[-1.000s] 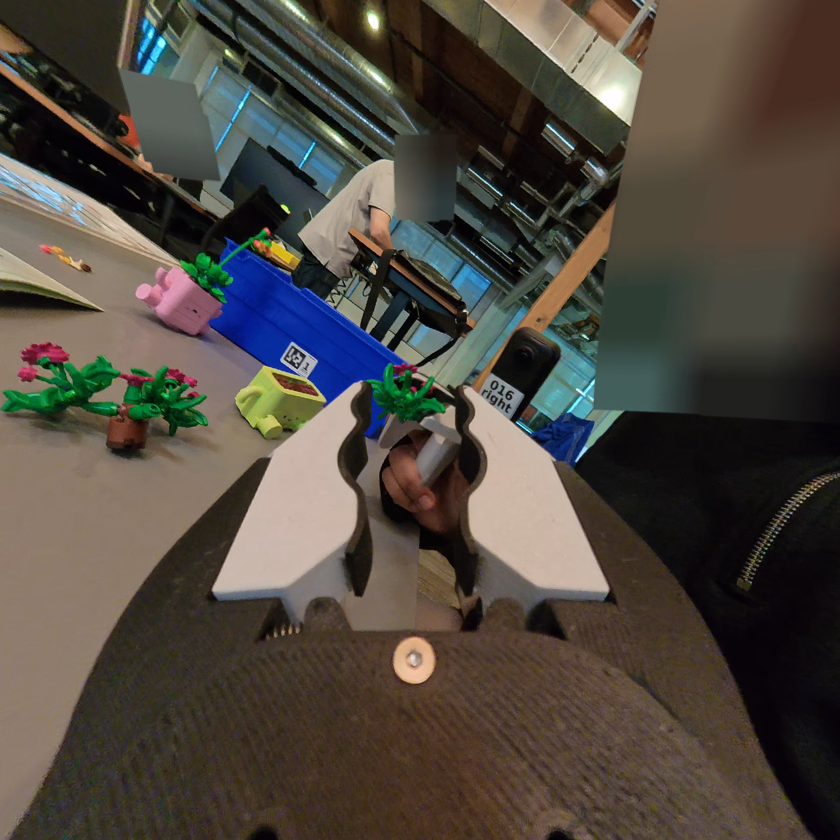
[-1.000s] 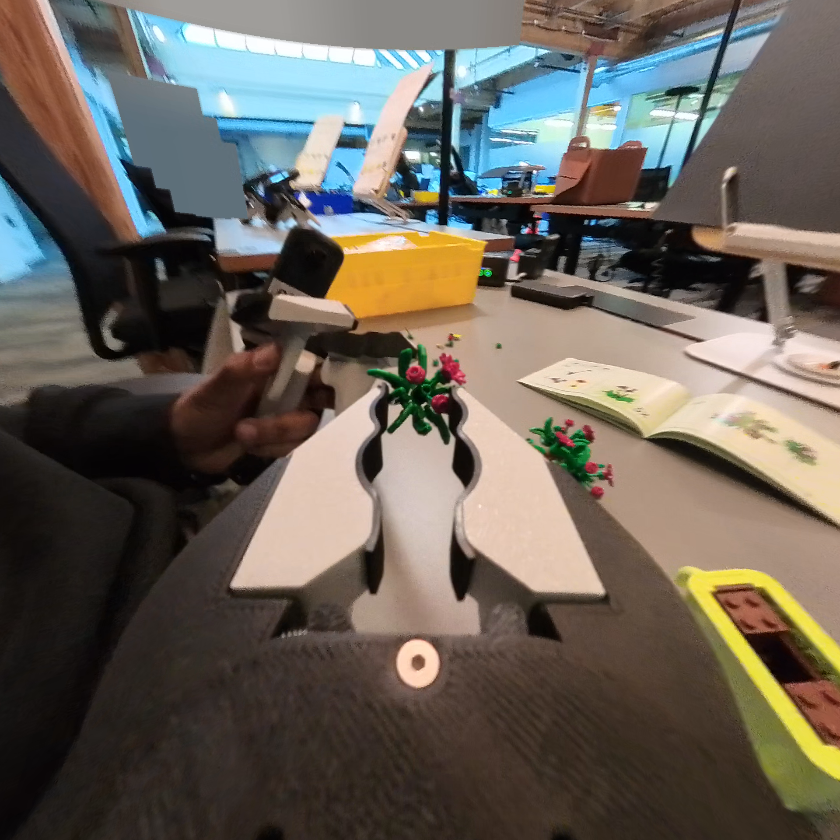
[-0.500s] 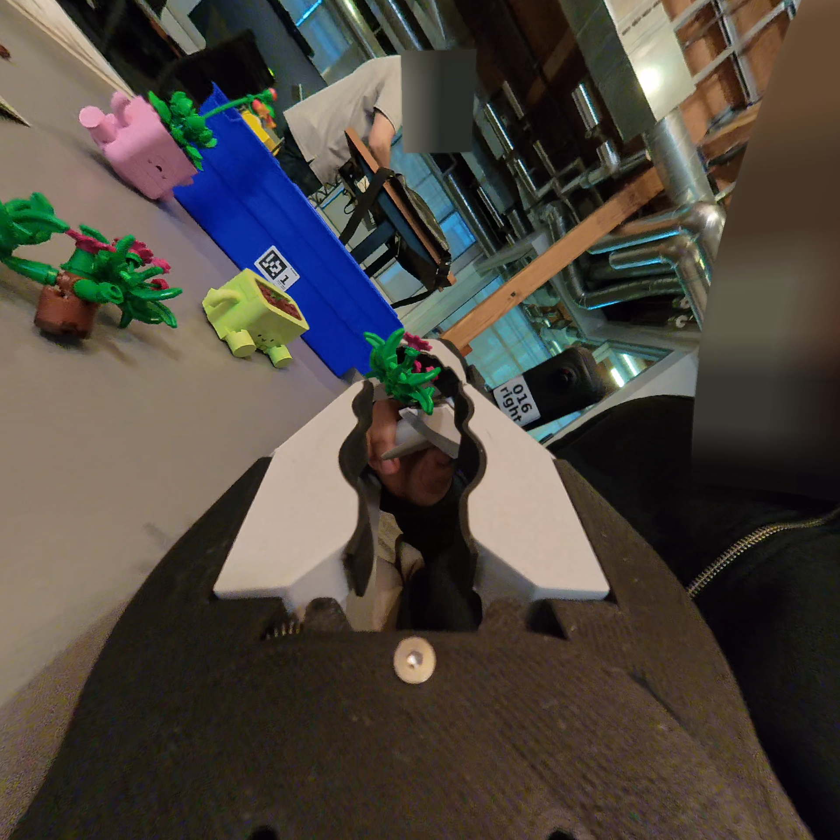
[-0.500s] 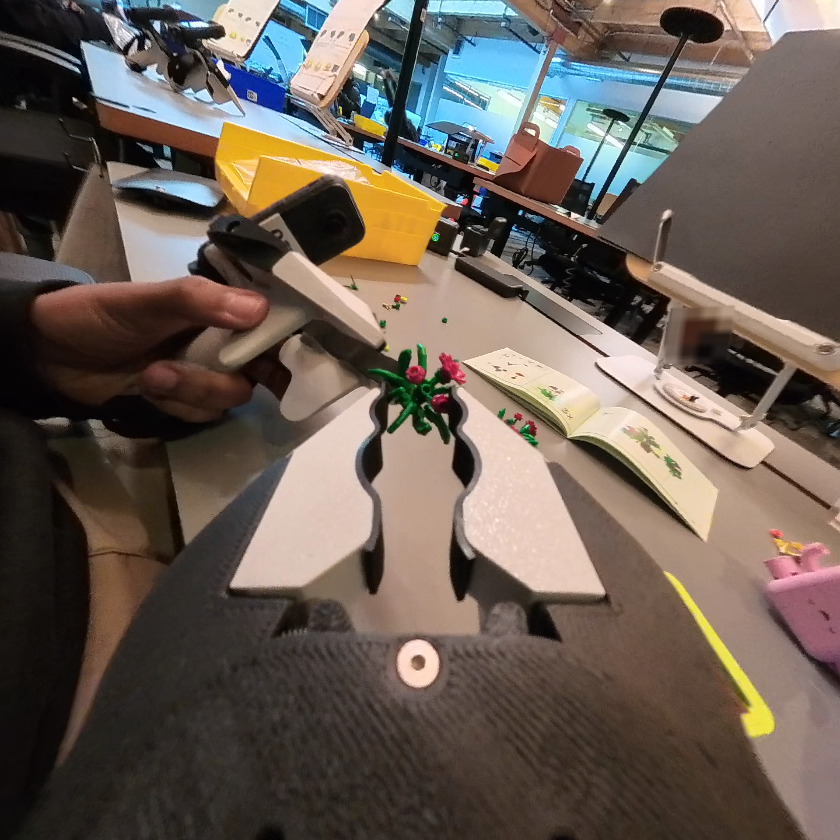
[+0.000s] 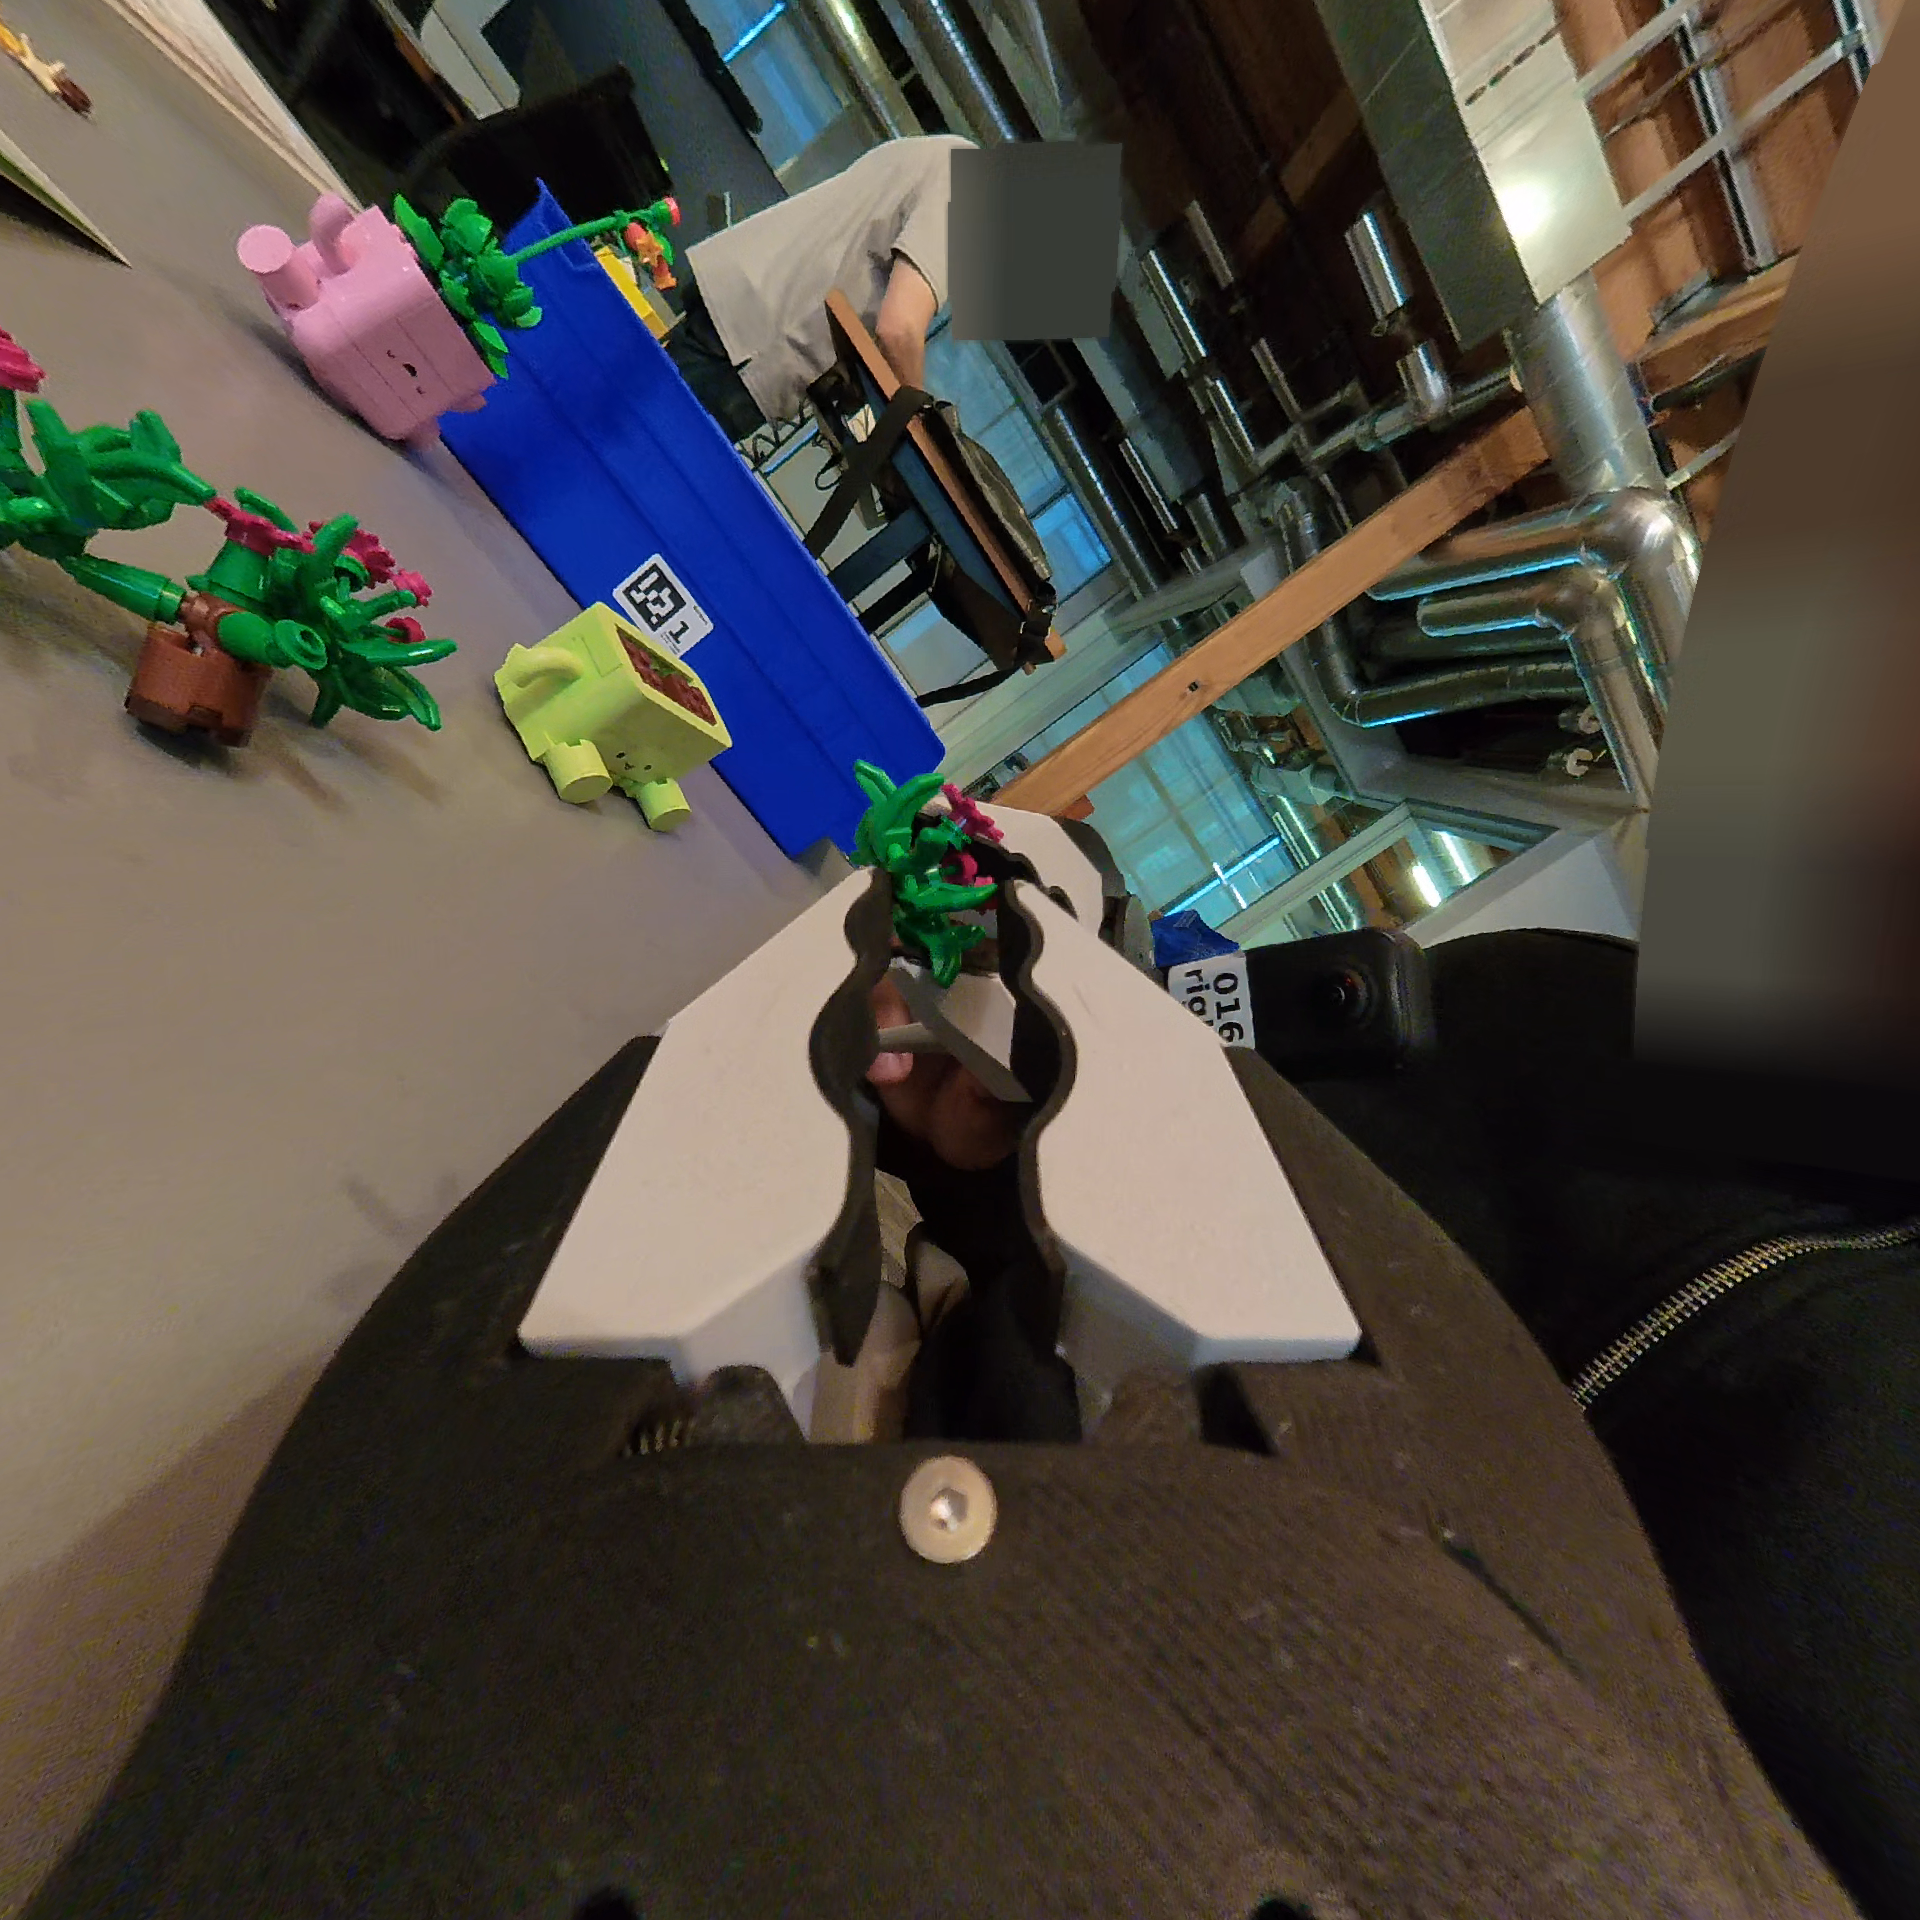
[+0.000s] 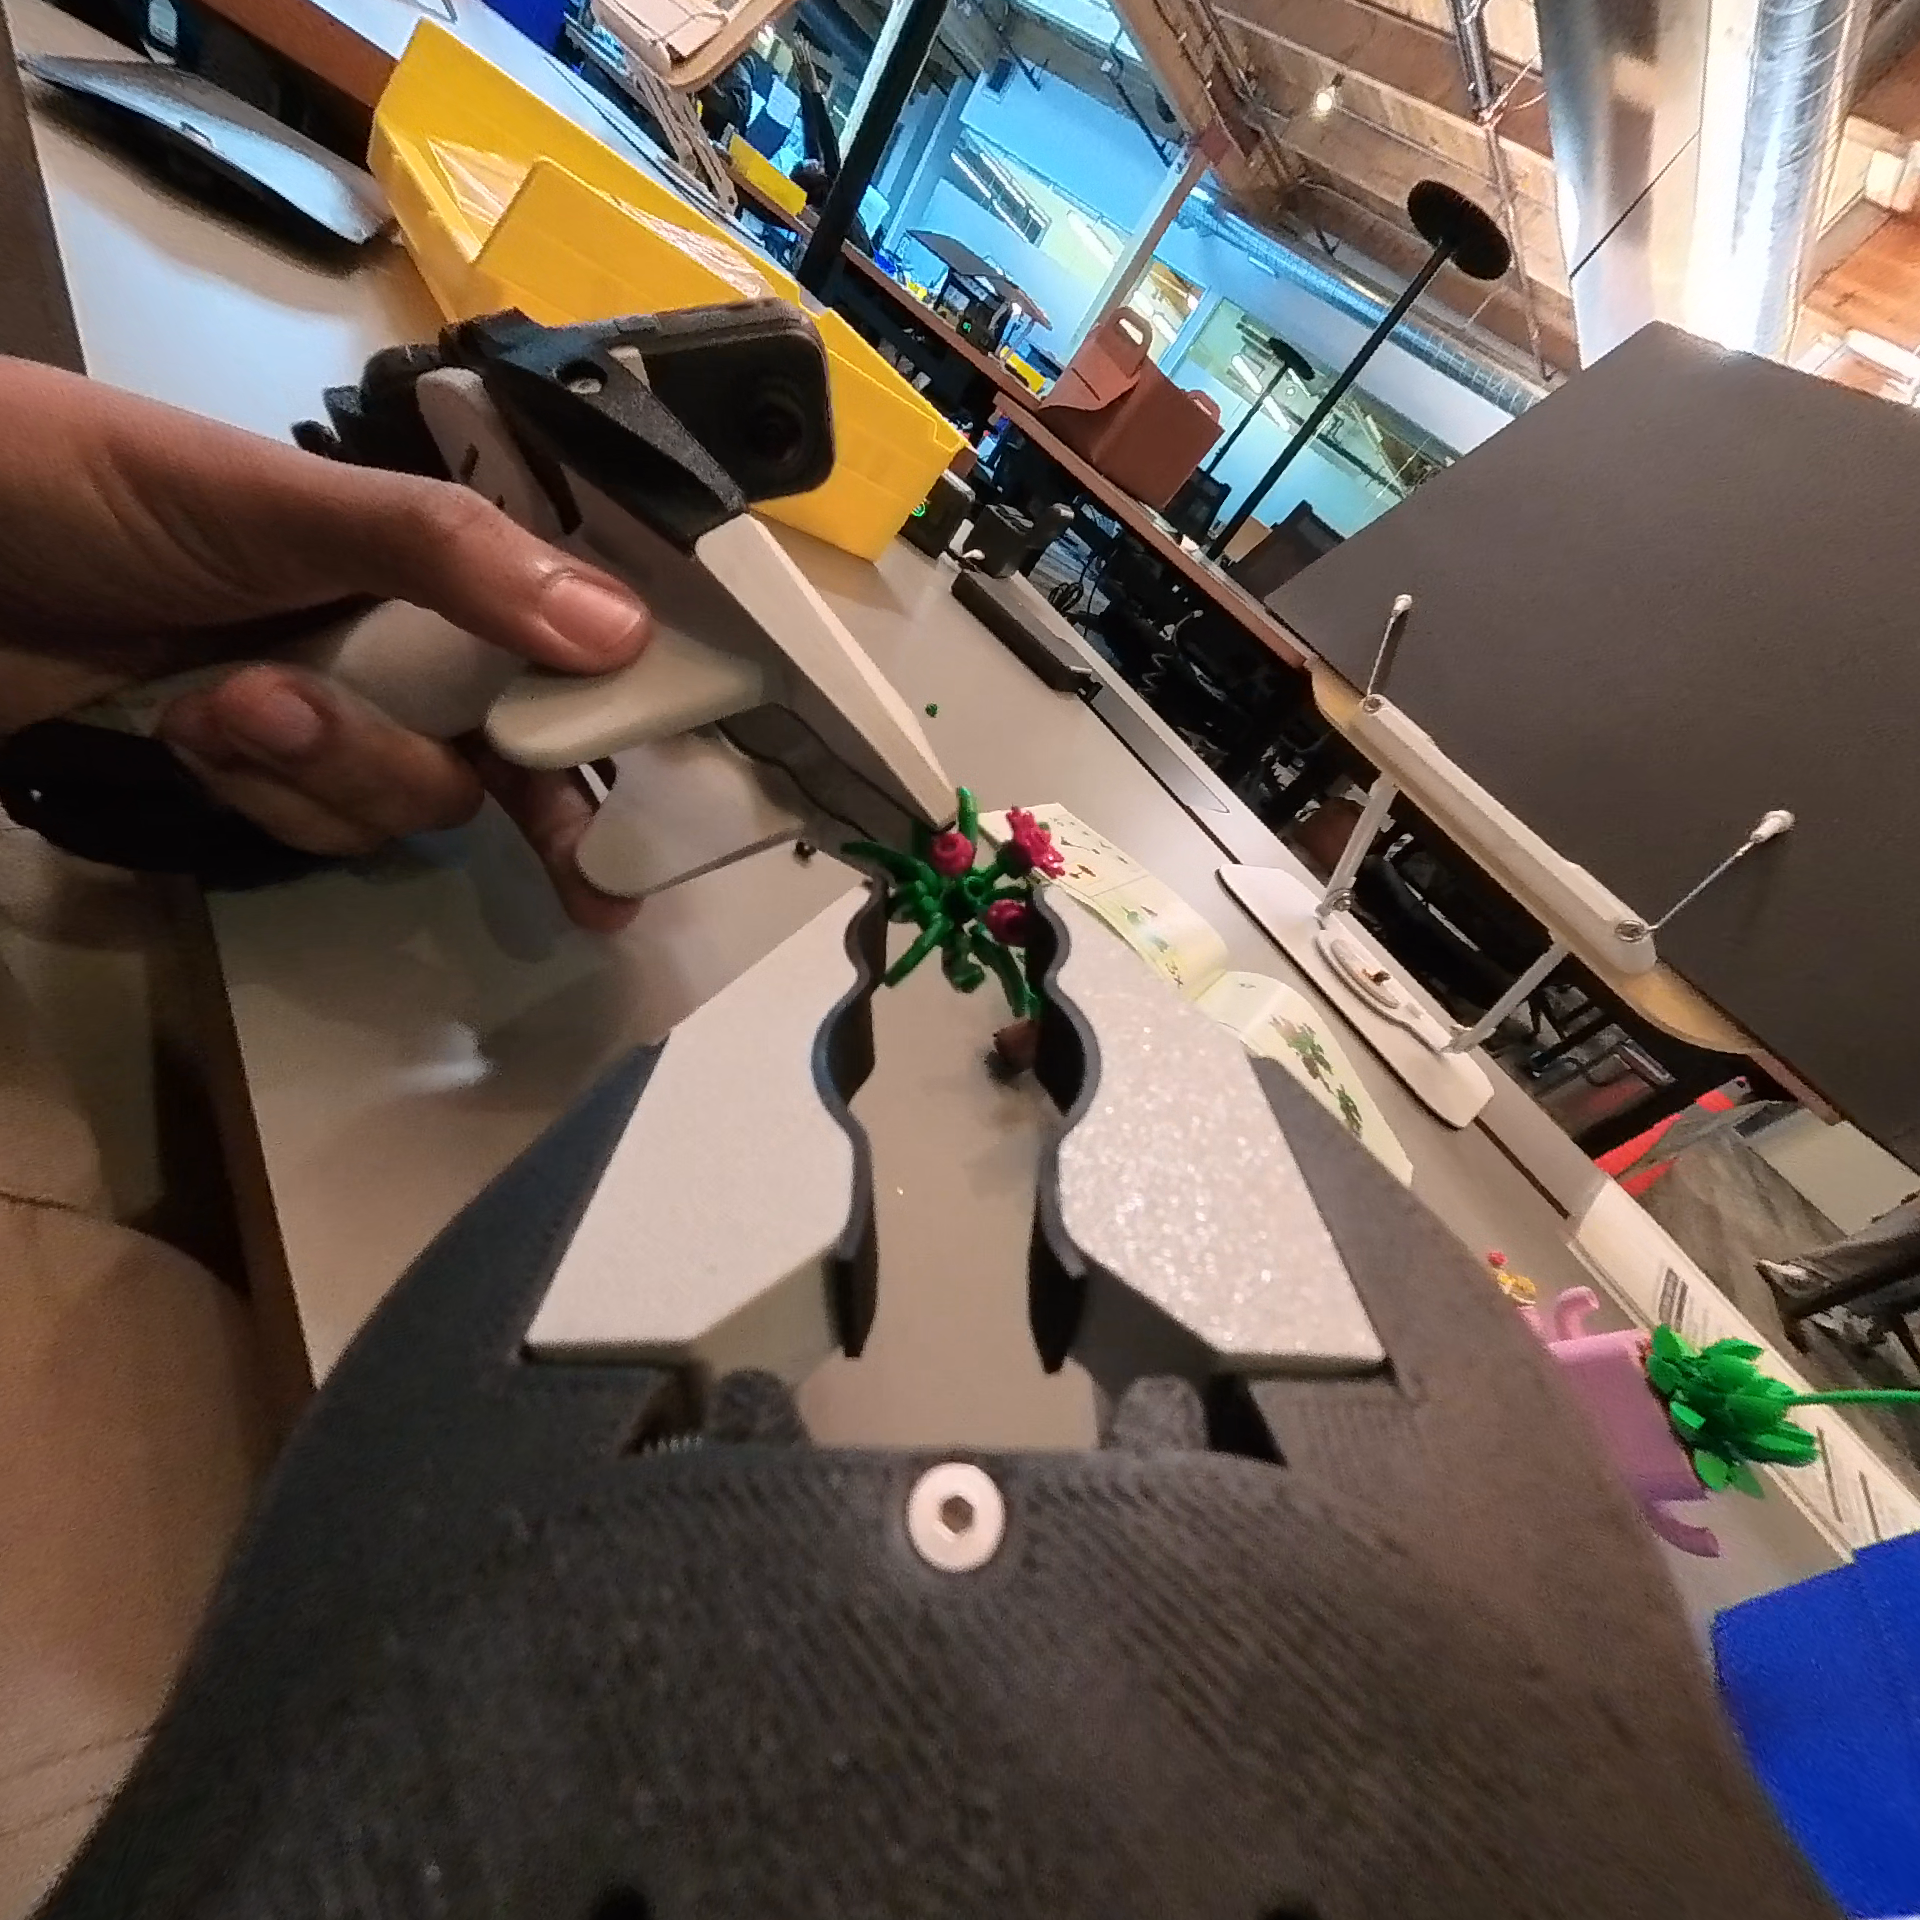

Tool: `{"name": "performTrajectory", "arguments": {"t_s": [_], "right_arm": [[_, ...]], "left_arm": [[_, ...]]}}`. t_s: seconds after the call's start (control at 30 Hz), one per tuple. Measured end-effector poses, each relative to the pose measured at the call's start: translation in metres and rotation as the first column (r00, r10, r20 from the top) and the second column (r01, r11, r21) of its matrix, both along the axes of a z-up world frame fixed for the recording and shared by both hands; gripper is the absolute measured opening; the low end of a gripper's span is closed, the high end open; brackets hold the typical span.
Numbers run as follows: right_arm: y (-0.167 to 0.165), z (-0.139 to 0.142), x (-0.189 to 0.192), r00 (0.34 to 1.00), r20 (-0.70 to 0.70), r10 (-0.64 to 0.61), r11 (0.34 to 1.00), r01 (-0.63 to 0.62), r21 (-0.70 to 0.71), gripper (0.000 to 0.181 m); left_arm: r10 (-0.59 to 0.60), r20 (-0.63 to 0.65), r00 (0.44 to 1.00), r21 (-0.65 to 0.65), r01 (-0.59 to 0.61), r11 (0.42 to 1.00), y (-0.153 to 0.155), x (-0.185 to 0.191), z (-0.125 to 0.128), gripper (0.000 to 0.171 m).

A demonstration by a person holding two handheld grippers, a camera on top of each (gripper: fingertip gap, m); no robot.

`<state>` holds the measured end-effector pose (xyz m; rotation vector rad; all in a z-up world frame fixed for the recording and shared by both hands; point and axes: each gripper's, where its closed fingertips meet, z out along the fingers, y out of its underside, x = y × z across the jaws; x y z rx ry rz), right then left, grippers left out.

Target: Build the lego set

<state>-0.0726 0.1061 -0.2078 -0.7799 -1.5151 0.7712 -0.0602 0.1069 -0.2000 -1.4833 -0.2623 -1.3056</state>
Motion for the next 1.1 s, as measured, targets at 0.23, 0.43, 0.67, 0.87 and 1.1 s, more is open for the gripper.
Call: {"name": "performTrajectory", "arguments": {"t_s": [0.23, 0.43, 0.67, 0.87, 1.1], "right_arm": [[0.001, 0.005, 0.002, 1.0, -0.015, 0.026, 0.996, -0.027, -0.085, 0.031], [0.008, 0.01, 0.006, 0.997, 0.01, 0.074, 0.957, -0.068, -0.283, 0.025], [0.014, 0.015, 0.011, 0.989, 0.012, 0.15, 0.868, -0.126, -0.48, 0.022], [0.009, 0.011, 0.009, 0.985, 0.038, 0.167, 0.88, -0.132, -0.457, 0.02], [0.003, 0.007, 0.009, 0.981, 0.061, 0.184, 0.893, -0.141, -0.427, 0.011]], "left_arm": [[0.087, -0.006, 0.996, 0.03, -0.087, 0.996, -0.001, -0.012, 0.004, 0.017], [0.202, -0.147, 0.968, 0.056, -0.196, 0.979, 0.0, -0.017, 0.002, 0.017], [0.193, -0.164, 0.967, 0.058, -0.186, 0.981, 0.001, -0.013, 0.002, 0.017], [0.148, -0.176, 0.973, 0.063, -0.139, 0.988, 0.0, -0.004, 0.002, 0.018], [0.109, -0.19, 0.976, 0.075, -0.097, 0.993, -0.001, 0.004, 0.003, 0.017]]}}
